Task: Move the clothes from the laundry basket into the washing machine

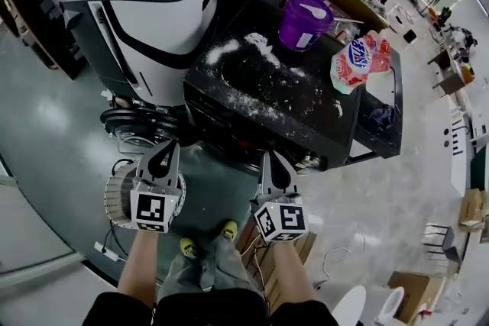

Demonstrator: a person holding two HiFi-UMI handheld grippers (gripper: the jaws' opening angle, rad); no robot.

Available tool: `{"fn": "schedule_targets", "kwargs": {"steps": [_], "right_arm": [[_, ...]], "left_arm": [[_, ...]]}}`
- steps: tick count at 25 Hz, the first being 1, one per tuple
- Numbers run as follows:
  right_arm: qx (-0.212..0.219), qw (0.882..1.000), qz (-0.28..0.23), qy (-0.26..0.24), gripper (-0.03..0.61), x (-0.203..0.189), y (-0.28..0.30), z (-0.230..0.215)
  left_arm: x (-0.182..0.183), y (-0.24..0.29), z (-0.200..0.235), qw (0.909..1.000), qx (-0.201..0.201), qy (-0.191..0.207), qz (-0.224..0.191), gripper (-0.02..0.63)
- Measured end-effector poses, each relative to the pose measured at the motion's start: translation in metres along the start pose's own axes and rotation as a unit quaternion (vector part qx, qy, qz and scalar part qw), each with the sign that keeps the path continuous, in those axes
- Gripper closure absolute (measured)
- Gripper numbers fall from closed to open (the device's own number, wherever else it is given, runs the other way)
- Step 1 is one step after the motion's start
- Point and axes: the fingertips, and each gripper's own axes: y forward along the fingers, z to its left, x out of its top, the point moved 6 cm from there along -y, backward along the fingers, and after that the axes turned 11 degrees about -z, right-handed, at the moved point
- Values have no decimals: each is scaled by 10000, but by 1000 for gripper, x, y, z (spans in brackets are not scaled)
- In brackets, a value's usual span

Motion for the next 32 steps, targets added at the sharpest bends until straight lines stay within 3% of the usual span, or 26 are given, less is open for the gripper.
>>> {"fn": "schedule_targets", "kwargs": {"steps": [10, 18, 32], "right_arm": [[113, 9995, -80, -276, 575, 88, -22, 42], [19, 9993, -176, -340, 575, 125, -48, 50], [-119, 9967, -316, -732, 577, 164, -59, 52]], "left_arm": [[92, -68, 54, 9983, 571, -60, -116, 603], [143, -97, 55, 9978, 569, 133, -309, 603], [173, -108, 53, 9972, 529, 215, -491, 603]]}}
